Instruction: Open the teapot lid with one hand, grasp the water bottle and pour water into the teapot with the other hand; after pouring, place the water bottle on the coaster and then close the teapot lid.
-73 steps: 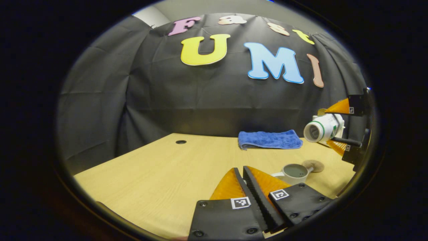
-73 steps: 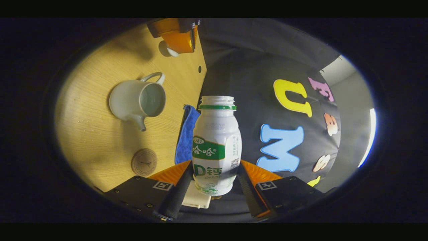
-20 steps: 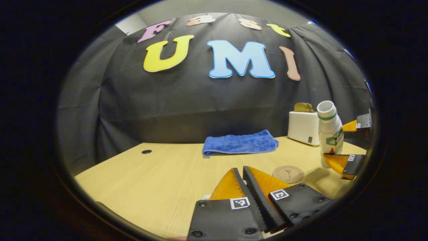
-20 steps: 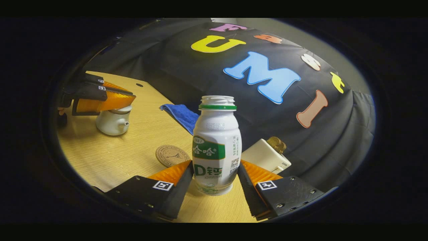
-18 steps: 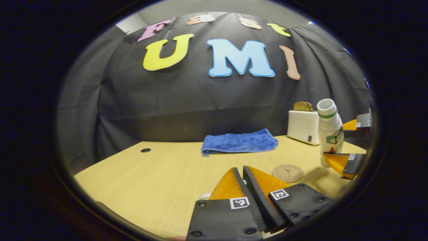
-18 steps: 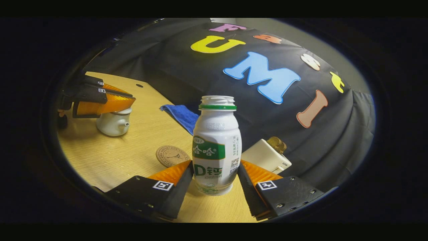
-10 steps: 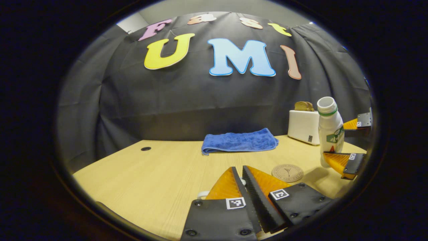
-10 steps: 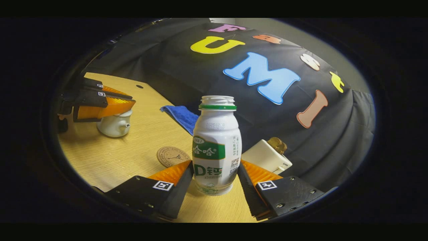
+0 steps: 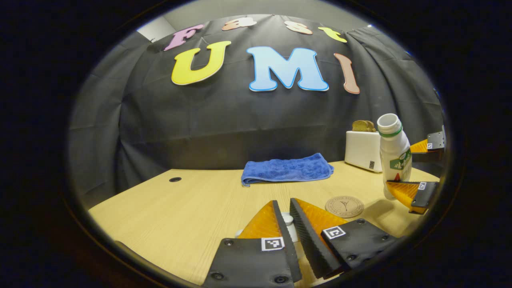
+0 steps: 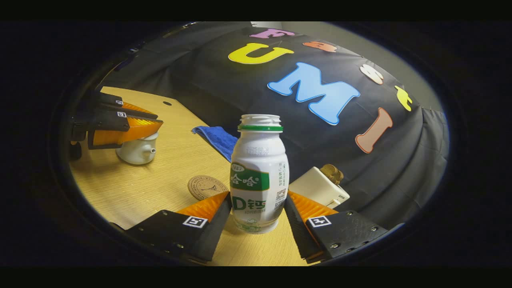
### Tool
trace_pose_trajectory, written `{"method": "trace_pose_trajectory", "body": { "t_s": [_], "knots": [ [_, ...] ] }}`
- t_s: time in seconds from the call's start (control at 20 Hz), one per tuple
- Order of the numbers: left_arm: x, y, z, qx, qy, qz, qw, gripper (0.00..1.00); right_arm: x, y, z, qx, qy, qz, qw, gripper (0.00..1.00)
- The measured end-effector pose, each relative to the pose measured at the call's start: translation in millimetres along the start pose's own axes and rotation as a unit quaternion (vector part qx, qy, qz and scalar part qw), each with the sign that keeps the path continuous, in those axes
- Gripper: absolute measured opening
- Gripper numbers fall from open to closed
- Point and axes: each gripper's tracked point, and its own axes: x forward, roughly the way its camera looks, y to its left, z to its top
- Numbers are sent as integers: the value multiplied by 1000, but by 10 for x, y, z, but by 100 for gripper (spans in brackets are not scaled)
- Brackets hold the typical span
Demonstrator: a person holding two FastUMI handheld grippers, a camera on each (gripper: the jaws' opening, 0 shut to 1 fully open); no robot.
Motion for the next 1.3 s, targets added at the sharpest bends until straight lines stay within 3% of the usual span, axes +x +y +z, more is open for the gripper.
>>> {"method": "trace_pose_trajectory", "body": {
  "t_s": [0.05, 0.1, 0.15, 0.2, 0.3, 0.75, 0.8, 1.1, 1.3],
  "knots": [
    [-4, 3, -2, 0, 0, -1, 1000, 0, 8, 4, 13, 3, -1, 0, 1000, 77],
    [-7, -4, 1, 0, -1, -1, 1000, 22, 14, 9, 11, 6, -1, 2, 1000, 77],
    [-12, 3, 19, 3, -2, 1, 1000, 22, 19, 7, 22, 10, -2, 3, 1000, 75],
    [-26, 32, 50, 6, -5, 5, 1000, 74, 27, -1, 45, 16, -3, 3, 1000, 77],
    [-51, 40, 112, 5, -14, 5, 1000, 22, 48, 2, 90, 32, -5, 8, 999, 77],
    [-264, 293, 358, -22, -50, 7, 998, 22, 371, 116, 463, 151, -24, 47, 987, 76],
    [-286, 324, 355, -22, -50, 8, 998, 0, 413, 142, 495, 166, -27, 50, 985, 76],
    [-367, 564, 271, -25, -44, 20, 999, 0, 743, 300, 472, 249, -11, 63, 966, 76],
    [-388, 669, 236, -30, -42, 26, 998, 0, 823, 380, 434, 274, -4, 66, 959, 76]
  ]
}}
